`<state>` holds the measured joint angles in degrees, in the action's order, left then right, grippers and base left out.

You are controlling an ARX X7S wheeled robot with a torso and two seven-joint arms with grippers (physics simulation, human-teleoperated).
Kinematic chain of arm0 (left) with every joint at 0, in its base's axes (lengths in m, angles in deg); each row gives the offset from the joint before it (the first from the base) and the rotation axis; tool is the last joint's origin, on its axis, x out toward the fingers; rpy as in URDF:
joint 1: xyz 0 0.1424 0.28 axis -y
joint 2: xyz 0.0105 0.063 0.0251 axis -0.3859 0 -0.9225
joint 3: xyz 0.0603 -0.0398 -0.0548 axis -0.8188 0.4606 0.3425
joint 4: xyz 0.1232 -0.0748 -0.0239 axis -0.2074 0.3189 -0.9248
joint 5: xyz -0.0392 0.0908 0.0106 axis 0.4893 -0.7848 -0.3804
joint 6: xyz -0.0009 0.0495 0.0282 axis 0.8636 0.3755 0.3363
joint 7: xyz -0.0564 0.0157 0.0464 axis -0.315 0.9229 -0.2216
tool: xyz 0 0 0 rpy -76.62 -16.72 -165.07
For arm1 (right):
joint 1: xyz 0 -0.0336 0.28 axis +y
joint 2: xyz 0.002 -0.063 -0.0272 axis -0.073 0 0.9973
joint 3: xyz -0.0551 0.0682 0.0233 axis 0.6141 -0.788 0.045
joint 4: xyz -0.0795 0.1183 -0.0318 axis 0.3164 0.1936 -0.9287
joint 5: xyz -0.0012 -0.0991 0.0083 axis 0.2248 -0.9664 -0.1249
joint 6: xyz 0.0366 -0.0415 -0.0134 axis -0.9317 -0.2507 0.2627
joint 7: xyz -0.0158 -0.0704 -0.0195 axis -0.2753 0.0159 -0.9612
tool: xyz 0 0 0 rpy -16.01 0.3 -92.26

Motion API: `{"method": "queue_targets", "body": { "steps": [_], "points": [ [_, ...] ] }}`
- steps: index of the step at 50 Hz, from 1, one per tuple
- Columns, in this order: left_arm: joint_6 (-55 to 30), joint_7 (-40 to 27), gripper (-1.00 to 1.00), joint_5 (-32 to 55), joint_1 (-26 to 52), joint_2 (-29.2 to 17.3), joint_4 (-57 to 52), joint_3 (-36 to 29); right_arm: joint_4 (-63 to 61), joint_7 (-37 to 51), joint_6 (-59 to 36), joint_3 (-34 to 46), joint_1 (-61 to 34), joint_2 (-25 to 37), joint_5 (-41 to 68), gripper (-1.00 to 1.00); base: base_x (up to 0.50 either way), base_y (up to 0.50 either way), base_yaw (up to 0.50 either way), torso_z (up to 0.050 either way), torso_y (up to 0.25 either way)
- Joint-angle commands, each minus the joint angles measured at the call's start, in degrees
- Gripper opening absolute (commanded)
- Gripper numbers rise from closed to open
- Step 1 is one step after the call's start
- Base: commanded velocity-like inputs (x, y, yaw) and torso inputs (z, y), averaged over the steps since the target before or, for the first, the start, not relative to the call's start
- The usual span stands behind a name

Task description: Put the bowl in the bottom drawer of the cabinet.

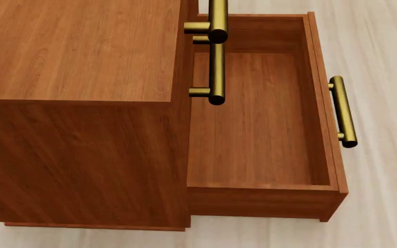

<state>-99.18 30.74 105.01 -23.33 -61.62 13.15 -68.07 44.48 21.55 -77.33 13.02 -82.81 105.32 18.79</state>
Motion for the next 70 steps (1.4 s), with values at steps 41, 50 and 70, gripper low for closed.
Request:
{"method": "queue_targets", "body": {
  "steps": [41,50,70],
  "points": [
    [-0.79,-1.41,1.00,0.90,1.05,-1.20,-0.32,-1.33,15.07,-4.30,10.66,16.97,-7.04,-0.69,-9.15,1.00,0.00,0.00,0.00,0.000,0.000],
    [-1.81,-2.07,1.00,1.45,1.89,-1.50,-0.78,-1.48,17.09,-4.53,11.57,20.00,-10.25,-0.48,-9.47,1.00,0.00,0.00,0.00,0.000,0.000],
    [-1.41,-2.36,1.00,0.75,2.05,-1.67,-0.29,-2.79,22.28,-6.51,14.54,24.01,-11.99,-1.62,-12.13,1.00,0.00,0.00,0.00,0.000,0.000]
  ]
}}
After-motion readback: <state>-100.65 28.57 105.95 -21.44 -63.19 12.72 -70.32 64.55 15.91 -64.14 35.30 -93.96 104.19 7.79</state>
